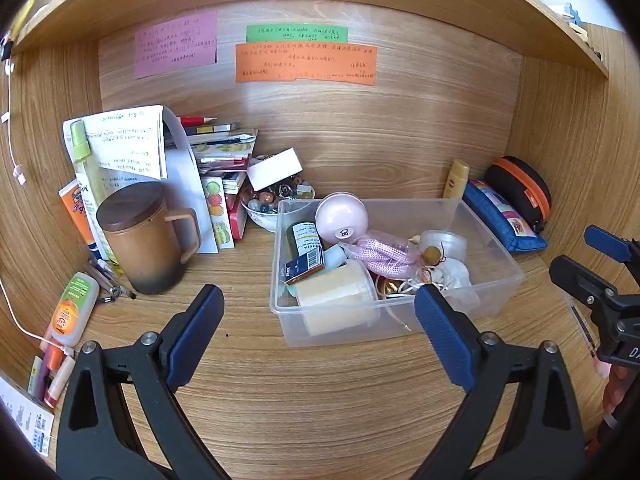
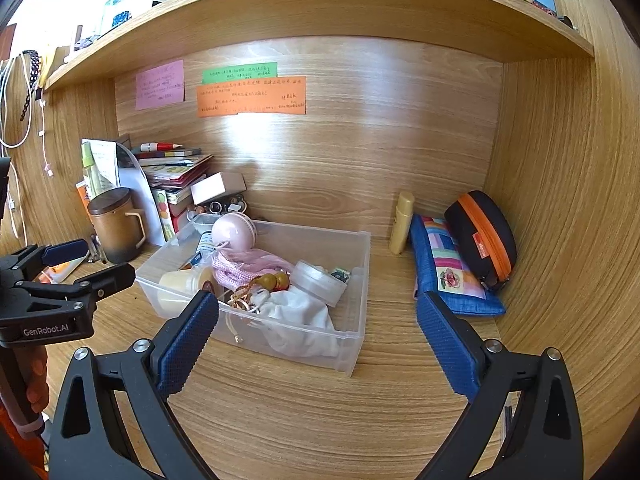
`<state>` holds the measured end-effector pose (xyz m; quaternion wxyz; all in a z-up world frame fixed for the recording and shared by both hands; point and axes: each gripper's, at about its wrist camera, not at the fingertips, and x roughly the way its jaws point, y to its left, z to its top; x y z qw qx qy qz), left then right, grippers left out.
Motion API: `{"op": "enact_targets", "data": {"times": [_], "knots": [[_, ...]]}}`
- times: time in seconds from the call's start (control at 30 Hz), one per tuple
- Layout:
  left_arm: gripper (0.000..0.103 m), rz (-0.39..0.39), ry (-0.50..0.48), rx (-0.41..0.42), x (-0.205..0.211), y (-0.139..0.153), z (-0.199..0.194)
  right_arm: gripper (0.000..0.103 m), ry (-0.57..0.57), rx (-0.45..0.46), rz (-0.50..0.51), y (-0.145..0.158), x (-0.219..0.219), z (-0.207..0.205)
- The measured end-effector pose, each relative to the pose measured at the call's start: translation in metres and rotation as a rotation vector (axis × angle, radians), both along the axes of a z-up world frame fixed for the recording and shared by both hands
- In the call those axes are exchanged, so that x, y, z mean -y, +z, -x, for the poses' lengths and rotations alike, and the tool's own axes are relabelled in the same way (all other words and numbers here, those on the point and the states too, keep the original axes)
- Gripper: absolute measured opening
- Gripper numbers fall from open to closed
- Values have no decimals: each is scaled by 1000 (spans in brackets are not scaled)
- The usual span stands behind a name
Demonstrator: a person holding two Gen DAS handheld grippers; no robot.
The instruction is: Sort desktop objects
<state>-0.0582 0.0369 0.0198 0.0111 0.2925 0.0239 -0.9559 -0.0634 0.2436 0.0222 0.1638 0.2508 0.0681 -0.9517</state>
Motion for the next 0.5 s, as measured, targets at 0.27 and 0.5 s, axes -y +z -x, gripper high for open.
{"op": "enact_targets", "data": {"times": [0.27, 0.5], "knots": [[97, 17, -5, -41, -4, -1, 0, 99, -6, 19, -2, -5, 0, 8], [97, 14, -17, -43, -7, 1, 2, 99, -20, 37, -3, -10, -3, 14]]}}
